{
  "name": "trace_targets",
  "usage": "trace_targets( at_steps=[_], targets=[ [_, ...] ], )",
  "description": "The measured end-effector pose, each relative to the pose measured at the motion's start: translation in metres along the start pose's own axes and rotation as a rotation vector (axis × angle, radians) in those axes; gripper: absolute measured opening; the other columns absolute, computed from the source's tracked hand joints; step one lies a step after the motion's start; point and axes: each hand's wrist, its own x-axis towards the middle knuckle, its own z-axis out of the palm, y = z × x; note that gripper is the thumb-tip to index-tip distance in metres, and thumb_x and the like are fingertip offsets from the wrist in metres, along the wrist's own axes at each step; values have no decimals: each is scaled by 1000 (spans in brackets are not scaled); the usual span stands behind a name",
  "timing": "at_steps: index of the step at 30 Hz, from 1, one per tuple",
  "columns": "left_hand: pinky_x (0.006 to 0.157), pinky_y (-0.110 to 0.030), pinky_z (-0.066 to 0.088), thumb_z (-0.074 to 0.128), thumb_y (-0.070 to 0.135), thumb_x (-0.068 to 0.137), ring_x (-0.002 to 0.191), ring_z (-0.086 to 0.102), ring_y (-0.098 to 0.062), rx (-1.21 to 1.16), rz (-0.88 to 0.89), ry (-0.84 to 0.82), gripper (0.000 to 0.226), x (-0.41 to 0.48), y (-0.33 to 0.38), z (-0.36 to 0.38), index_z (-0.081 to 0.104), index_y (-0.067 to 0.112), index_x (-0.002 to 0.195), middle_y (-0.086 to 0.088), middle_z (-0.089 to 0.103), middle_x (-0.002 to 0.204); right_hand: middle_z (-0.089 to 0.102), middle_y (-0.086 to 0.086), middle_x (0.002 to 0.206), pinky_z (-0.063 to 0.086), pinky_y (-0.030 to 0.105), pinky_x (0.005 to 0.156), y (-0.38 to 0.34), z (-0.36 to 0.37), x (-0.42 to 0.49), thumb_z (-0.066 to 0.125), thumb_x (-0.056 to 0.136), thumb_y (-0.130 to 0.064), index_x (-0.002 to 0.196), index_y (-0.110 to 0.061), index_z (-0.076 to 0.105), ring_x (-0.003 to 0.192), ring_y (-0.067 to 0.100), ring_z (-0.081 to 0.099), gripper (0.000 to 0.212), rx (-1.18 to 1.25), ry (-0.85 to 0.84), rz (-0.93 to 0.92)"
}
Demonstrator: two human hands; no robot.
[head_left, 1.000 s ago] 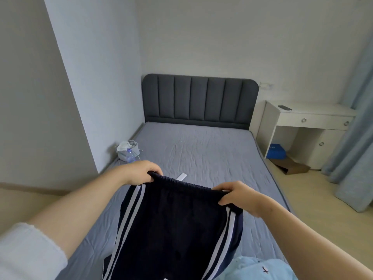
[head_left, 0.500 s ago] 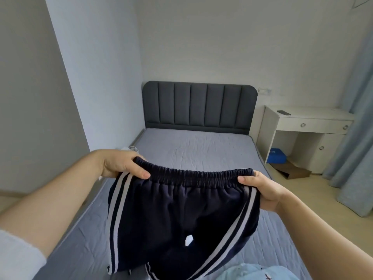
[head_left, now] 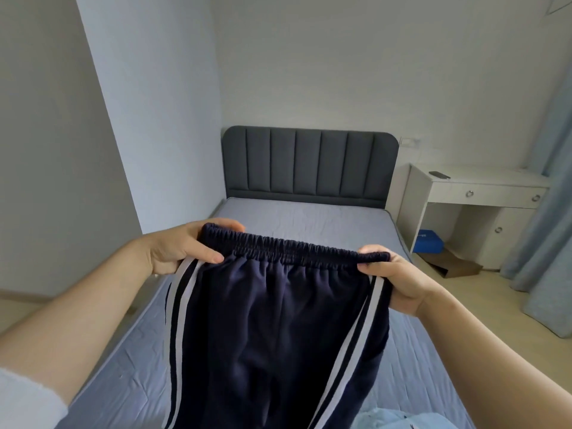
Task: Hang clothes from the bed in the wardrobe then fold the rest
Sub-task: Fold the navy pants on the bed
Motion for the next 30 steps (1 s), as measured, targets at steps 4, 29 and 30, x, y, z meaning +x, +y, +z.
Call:
trace_targets(
  at_steps=[4, 29, 30],
  targets=[
    [69, -28, 57, 87, 25, 55, 88, 70, -20, -64, -5, 72, 41, 2, 0, 3, 75, 17, 93, -8, 72, 98, 70, 11, 82, 57, 35, 62, -3, 0, 4, 63, 71, 0, 74, -14, 70, 74, 26, 69, 16, 62, -86, -40],
    [84, -17, 42, 69, 32, 80, 102, 56, -8, 250, 407, 535, 27, 58, -5, 136, 49, 43, 94, 18, 58, 100, 65, 7, 85, 53, 34, 77, -12, 98, 30, 42, 94, -47, 104, -18, 64, 84, 25, 66, 38, 105, 183, -66],
    [88, -18, 43, 73, 35, 73, 105, 56, -6, 274, 425, 466, 38, 56, -7, 135, 46, 46, 98, 18, 57, 106, 61, 8, 86, 53, 36, 77, -13, 97, 29, 39, 95, -50, 110, -17, 63, 88, 26, 65, 44, 128, 175, -60]
  ],
)
